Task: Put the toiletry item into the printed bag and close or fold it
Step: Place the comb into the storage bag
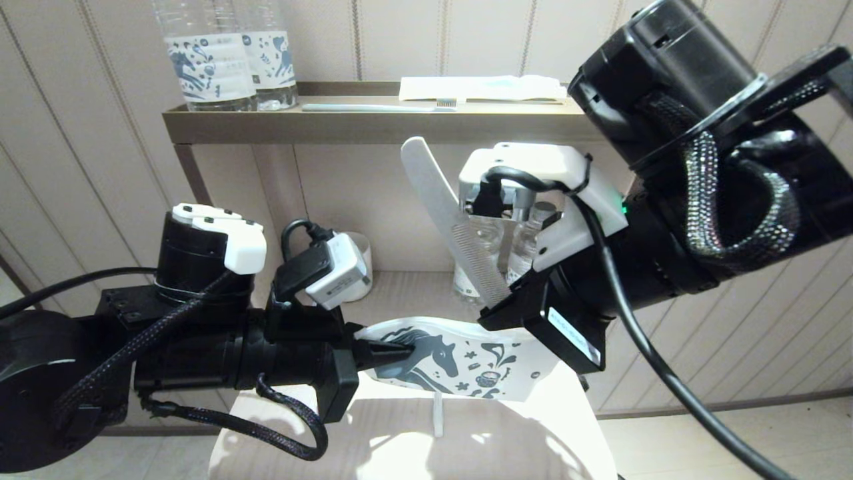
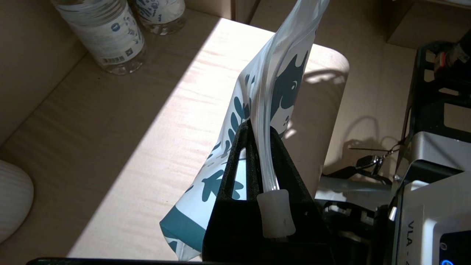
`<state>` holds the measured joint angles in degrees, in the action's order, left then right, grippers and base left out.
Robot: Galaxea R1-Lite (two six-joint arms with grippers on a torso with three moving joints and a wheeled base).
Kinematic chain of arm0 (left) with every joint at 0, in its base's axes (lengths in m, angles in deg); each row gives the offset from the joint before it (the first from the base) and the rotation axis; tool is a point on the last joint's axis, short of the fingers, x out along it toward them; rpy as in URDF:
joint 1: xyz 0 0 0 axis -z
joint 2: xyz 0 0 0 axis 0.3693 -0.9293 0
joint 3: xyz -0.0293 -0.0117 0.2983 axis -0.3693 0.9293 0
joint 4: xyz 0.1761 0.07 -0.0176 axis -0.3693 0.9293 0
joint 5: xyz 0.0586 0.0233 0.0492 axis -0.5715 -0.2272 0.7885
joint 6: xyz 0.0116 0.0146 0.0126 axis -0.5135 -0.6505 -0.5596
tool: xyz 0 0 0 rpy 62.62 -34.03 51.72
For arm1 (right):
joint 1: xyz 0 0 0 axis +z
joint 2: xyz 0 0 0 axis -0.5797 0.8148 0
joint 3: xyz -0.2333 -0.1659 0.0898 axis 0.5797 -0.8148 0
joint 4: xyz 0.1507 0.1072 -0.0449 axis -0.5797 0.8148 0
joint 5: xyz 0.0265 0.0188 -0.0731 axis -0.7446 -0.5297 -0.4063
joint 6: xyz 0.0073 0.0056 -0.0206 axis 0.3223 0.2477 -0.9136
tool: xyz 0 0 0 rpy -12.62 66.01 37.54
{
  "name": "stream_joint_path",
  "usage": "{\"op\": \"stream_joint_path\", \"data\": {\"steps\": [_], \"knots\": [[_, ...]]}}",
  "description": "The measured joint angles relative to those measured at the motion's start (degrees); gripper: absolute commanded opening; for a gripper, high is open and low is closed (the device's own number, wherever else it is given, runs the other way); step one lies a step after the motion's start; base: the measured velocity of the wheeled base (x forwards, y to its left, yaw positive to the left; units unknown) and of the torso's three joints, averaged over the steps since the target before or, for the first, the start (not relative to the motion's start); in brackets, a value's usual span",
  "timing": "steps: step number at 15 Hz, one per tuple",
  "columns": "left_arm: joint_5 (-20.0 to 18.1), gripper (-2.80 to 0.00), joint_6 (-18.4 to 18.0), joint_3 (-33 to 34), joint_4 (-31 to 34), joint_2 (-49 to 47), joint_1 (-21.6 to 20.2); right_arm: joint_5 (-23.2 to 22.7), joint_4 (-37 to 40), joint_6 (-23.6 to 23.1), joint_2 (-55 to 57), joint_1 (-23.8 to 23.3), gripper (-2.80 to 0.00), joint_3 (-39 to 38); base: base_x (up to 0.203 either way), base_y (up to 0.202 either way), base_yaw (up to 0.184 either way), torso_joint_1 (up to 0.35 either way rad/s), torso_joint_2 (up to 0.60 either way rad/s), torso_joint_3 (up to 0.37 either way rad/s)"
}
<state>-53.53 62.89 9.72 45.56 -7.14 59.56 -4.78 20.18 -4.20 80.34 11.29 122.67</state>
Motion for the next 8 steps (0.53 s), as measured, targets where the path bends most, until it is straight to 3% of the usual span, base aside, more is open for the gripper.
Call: {"op": "stream_joint_path", "data": {"steps": [8], "knots": [[0.0,-2.8,0.0,0.0,0.0,-0.1,0.0,-0.5,-0.6,0.1,2.6,-0.5,-2.8,-3.7,0.0,0.0,0.0,0.0,0.0,0.0]]}}
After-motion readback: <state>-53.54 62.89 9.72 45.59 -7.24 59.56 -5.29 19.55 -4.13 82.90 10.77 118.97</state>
